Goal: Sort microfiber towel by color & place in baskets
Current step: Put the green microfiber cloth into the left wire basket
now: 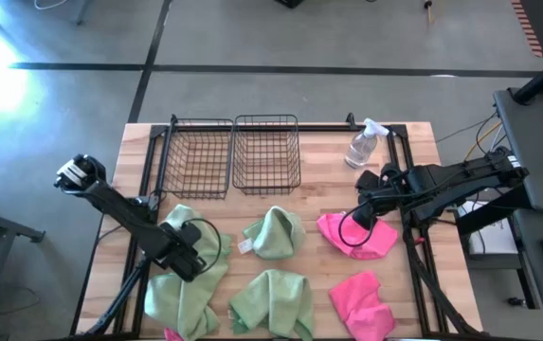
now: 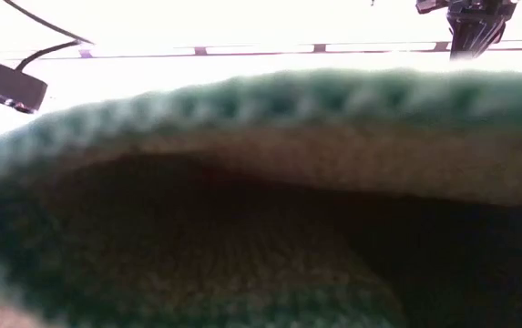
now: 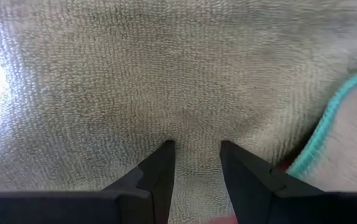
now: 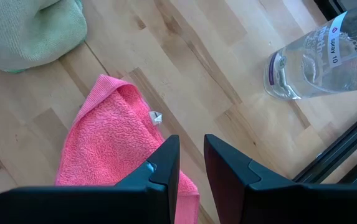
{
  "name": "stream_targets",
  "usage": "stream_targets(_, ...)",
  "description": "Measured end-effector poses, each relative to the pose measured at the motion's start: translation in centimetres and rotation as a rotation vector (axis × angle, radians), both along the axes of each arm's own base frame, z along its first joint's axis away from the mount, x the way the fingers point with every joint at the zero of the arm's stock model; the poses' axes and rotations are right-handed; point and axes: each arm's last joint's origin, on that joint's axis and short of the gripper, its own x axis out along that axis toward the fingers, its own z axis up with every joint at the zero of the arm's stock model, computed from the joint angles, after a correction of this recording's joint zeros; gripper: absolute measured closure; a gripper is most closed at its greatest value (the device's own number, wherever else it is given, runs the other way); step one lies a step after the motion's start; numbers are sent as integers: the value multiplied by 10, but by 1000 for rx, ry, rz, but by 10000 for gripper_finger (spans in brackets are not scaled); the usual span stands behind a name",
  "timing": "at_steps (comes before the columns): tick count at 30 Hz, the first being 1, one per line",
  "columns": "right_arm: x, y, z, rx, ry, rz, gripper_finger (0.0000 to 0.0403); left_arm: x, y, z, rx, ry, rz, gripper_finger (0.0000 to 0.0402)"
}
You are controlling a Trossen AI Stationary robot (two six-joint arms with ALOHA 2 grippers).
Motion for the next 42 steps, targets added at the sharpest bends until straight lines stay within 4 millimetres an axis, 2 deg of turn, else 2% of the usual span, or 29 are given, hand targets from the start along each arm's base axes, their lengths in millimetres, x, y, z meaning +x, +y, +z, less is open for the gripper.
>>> stream_targets(8, 0, 0, 0, 12, -13, -36, 335, 5, -4, -23, 77, 92, -4, 284)
stream_targets(15, 0, 0, 0, 35, -37, -104, 335, 6, -5, -32, 113, 124, -14, 270)
stream_targets(19, 0, 0, 0, 38, -40, -113, 335, 7, -5, -32, 126, 107, -3, 275)
stream_targets(24, 0, 0, 0, 43, -45, -128, 335, 7, -3, -30, 151, 65, -4, 301)
stream_targets(34, 0, 0, 0, 46, -48, -136, 335, 8, -3, -30, 167, 46, 12, 390)
stream_targets(42, 0, 0, 0, 42, -50, -138, 335, 13, -7, -23, 143, 39, 15, 398)
